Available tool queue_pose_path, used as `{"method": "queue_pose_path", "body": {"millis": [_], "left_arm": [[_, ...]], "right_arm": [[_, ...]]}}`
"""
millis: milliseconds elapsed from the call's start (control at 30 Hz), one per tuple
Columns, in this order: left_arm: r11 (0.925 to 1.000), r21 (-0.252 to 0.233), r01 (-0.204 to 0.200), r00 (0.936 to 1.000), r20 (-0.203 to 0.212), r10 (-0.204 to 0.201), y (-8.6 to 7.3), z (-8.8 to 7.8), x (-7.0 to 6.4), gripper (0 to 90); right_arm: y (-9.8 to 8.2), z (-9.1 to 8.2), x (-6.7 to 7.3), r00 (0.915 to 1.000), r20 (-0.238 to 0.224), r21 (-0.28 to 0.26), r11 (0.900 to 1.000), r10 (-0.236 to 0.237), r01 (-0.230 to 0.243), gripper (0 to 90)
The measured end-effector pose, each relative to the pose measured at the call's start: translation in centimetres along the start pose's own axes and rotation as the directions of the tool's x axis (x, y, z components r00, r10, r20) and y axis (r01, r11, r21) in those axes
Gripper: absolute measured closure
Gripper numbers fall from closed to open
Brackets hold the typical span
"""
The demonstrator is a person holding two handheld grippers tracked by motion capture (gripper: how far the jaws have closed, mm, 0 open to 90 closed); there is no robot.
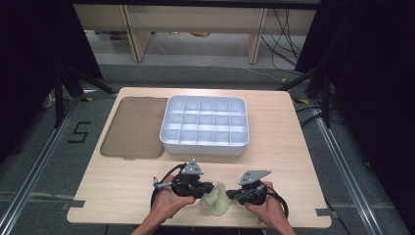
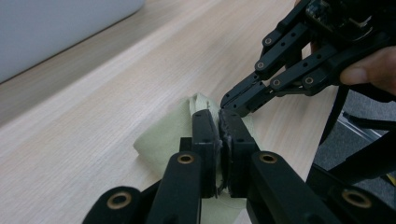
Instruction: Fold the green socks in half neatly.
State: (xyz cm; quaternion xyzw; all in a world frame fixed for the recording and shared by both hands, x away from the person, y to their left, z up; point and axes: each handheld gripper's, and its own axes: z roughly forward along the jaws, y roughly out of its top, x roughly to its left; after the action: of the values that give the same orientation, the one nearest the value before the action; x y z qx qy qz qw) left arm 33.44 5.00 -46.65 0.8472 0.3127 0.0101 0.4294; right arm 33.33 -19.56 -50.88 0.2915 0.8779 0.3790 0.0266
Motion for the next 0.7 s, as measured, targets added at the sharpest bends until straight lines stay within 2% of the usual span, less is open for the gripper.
{"method": "queue_pose_path", "body": {"millis": [100, 167, 233, 267, 367, 400, 500, 633, 700], "left_arm": [[0.9999, 0.015, -0.001, 1.0000, 0.003, 0.000, -0.1, 0.8, -0.1, 85.1], [0.9997, 0.024, 0.002, 1.0000, 0.001, -0.002, -0.2, 1.3, -0.1, 85.1], [0.9995, 0.031, 0.002, 1.0000, -0.002, -0.002, -0.4, 1.8, -0.1, 85.0], [0.9993, 0.034, 0.014, 0.9999, -0.010, -0.014, -0.5, 2.2, -0.1, 84.9], [0.9992, 0.039, 0.003, 1.0000, -0.008, -0.002, -0.6, 2.6, -0.2, 84.8], [0.9992, 0.034, 0.023, 0.9997, -0.007, -0.023, -0.7, 2.8, -0.3, 84.5], [0.9994, 0.031, 0.014, 0.9998, -0.010, -0.014, -0.5, 2.7, -0.2, 82.9], [0.9993, 0.002, 0.037, 0.9993, 0.008, -0.037, -0.2, 2.4, -0.4, 77.9], [0.9997, -0.012, 0.021, 0.9994, 0.026, -0.021, 0.3, 1.9, -0.7, 75.2]], "right_arm": [[0.0, 0.0, -0.1, 1.0000, 0.000, -0.002, 1.000, 0.006, -0.006, 89.6], [0.0, 0.1, -0.2, 1.0000, 0.002, -0.008, 1.000, -0.008, 0.008, 89.6], [0.0, 0.0, -0.2, 1.0000, -0.005, -0.007, 1.000, 0.005, -0.005, 89.5], [-0.1, 0.1, -0.3, 0.9999, -0.007, -0.010, 1.000, 0.014, -0.014, 88.9], [-0.1, 0.0, -0.3, 0.9998, -0.001, -0.013, 1.000, 0.020, -0.020, 86.4], [-0.1, -0.1, -0.5, 0.9996, -0.005, -0.014, 1.000, 0.026, -0.026, 86.1], [0.0, -0.8, -0.8, 0.9992, 0.008, -0.035, 0.999, 0.040, -0.040, 86.2], [0.0, -1.5, -1.0, 0.9984, 0.018, -0.066, 0.996, 0.053, -0.052, 86.1], [0.0, -2.1, -1.0, 0.9977, 0.014, -0.081, 0.995, 0.066, -0.064, 85.7]]}}
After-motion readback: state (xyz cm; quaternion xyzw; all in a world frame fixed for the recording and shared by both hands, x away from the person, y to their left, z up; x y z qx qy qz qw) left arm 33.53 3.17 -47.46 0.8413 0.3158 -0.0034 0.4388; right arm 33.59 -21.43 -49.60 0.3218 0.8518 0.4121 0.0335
